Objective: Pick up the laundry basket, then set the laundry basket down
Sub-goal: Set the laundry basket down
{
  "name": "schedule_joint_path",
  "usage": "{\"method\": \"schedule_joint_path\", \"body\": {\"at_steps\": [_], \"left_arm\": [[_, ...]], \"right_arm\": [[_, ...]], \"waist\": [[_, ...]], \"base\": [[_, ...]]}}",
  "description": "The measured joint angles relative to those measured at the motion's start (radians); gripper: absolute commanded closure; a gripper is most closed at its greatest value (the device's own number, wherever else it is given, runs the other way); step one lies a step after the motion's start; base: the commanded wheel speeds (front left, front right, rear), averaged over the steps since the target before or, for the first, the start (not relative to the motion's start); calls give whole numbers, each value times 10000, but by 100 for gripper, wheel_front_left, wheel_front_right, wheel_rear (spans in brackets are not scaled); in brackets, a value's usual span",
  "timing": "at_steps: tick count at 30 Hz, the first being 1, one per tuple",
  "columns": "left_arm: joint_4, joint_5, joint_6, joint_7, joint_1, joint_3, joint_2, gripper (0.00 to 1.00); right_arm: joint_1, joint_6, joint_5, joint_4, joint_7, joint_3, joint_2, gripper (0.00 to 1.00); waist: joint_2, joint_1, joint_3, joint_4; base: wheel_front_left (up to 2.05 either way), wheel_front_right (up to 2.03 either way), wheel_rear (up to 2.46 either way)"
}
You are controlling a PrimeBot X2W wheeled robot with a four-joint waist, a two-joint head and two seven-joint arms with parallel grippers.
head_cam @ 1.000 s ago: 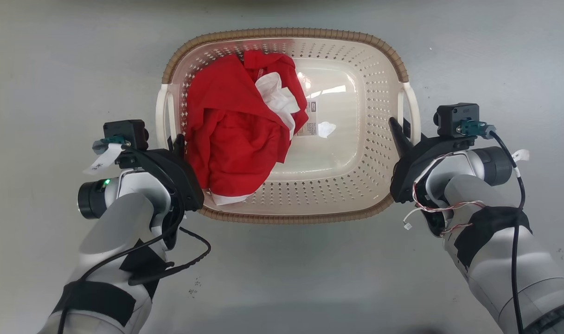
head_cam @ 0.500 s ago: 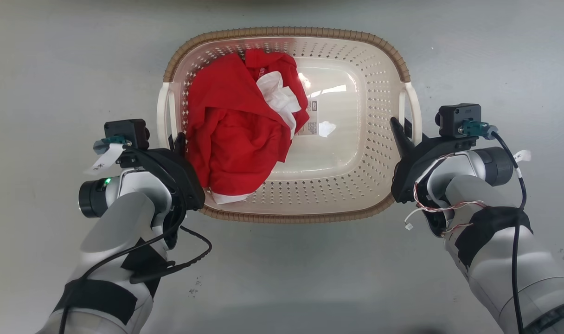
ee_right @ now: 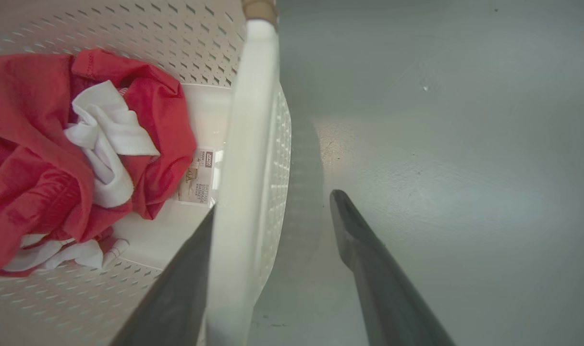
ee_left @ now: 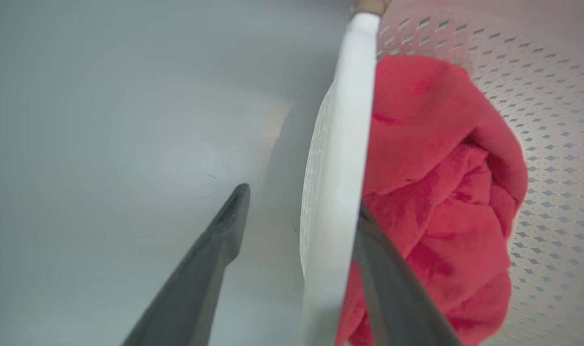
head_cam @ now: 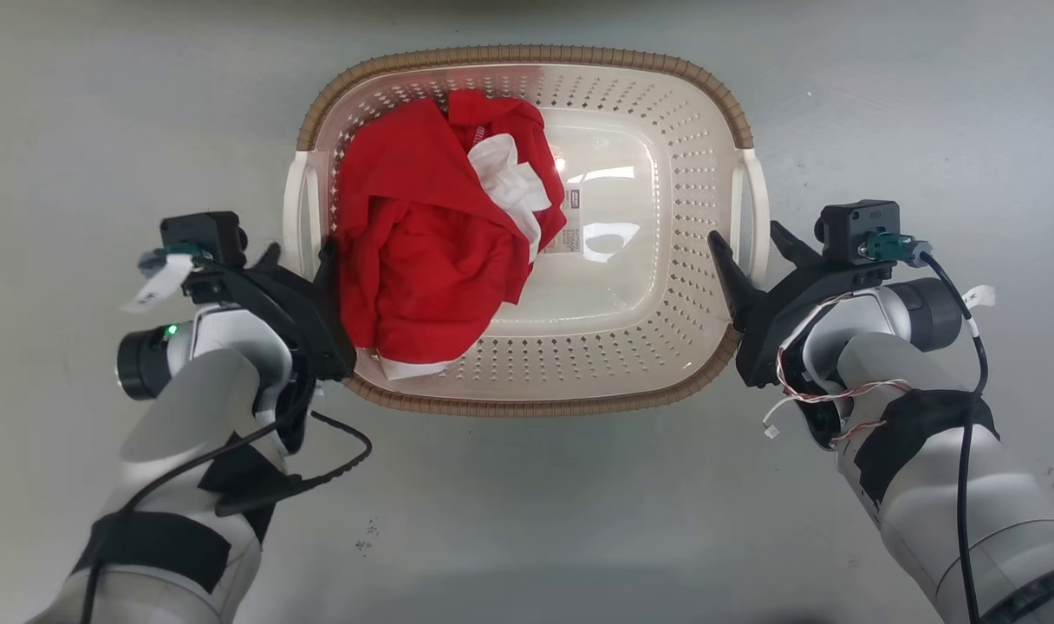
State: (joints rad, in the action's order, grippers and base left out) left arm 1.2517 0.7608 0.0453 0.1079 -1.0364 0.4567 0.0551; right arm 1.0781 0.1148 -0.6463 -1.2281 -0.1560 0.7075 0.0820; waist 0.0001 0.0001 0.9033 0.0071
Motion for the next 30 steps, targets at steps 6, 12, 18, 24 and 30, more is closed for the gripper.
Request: {"method": "schedule_joint_path", "body": {"at_steps": [6, 12, 18, 24, 30], "left_arm": [[0, 35, 109, 10, -107, 0, -77, 0], [31, 36, 257, 88, -106, 40, -102, 0], [79, -23, 263, 320, -81, 217, -119, 0], [123, -293, 265, 752, 105, 495, -113, 0], [153, -518, 349, 1083, 519, 746, -94, 0]], "right_arm": [[-1, 61, 0, 105, -4, 119, -21, 0], [-30, 86, -19, 136, -38, 219, -42, 0], [-186, 86, -86, 113, -232, 219, -50, 0], [-523, 86, -353, -6, -550, 48, -52, 0], [-775, 86, -497, -29, -755, -163, 73, 0]], "waist": [[0, 0, -52, 17], [0, 0, -252, 10], [0, 0, -650, 6], [0, 0, -1277, 2], [-1, -1, -2061, -7]], "base": [[0, 0, 0], [0, 0, 0], [0, 0, 0], [0, 0, 0], [0, 0, 0]]}}
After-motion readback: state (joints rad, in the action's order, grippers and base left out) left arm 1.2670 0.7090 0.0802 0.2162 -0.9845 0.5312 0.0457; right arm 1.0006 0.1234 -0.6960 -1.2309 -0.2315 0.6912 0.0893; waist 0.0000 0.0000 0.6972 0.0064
